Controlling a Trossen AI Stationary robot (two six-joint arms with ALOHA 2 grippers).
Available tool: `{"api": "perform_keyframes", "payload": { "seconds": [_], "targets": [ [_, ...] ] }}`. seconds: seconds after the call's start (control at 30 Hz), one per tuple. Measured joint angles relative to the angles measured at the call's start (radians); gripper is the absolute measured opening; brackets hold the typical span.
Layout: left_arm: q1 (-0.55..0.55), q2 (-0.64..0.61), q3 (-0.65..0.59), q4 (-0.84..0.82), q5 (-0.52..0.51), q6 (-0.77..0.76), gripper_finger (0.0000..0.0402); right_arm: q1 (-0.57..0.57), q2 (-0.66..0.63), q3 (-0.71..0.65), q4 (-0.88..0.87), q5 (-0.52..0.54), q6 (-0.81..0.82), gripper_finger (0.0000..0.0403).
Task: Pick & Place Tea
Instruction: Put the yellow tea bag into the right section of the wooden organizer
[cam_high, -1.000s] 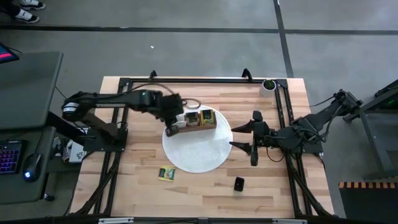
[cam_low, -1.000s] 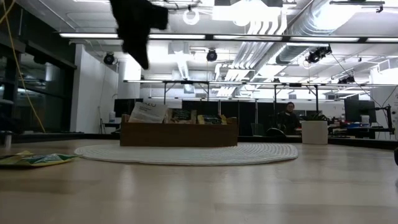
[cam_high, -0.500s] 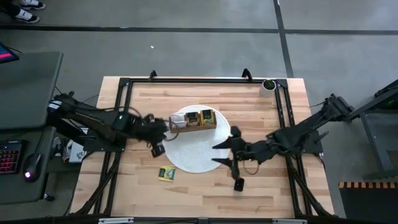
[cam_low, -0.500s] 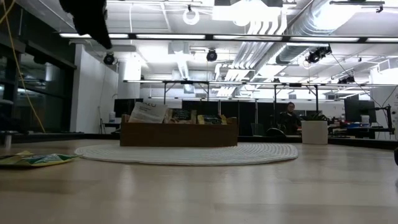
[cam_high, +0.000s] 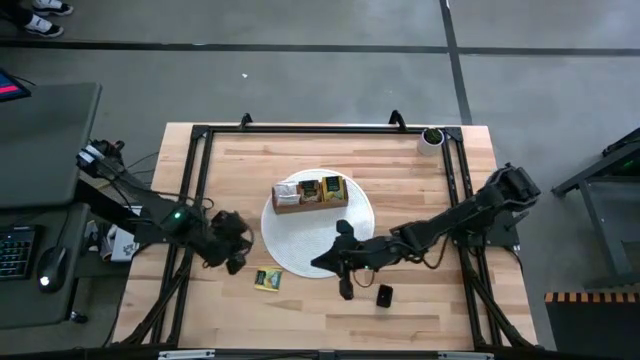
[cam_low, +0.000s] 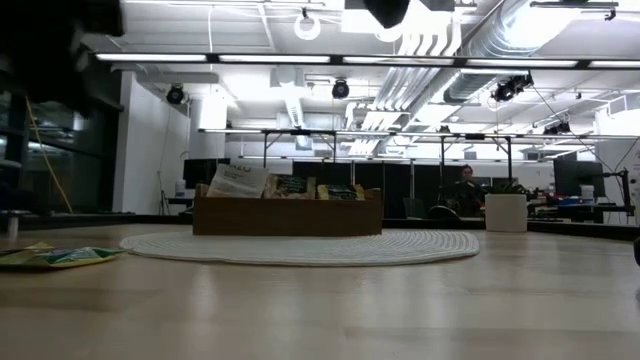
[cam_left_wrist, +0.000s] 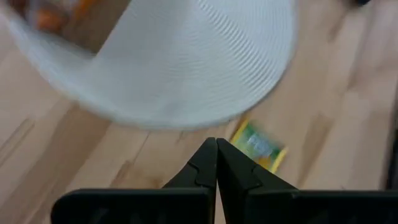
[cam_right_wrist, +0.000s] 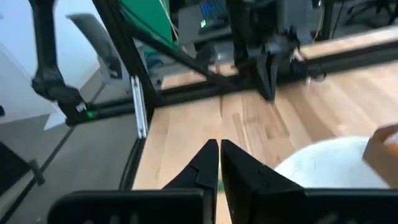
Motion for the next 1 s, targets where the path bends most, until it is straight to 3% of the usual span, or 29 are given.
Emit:
{"api": "perform_keyframes", "payload": {
  "seconds": [0.3, 0.43, 0.73, 1.0],
  "targets": [
    [-0.202, -0.006, -0.086, -0.033, -0.096, -0.239, 0.0001, -0.069, 0.166, 0.052, 0.13, -0.101, 0.052, 0.0002],
    [-0.289, -0.005, -0.117, -0.034, -0.134, -0.344, 0.0001, -0.078, 0.283, 0.216, 0.031, -0.159, 0.012, 0.0001],
    [-0.425, -0.005, -0.15, -0.028, -0.201, -0.495, 0.0001, -0.086, 0.613, 0.653, -0.377, -0.188, -0.032, 0.0001],
    [-0.451, 0.001, -0.187, 0.043, -0.227, -0.523, 0.0001, -0.092, 0.781, 0.816, -0.416, -0.243, 0.006, 0.0]
  ]
}}
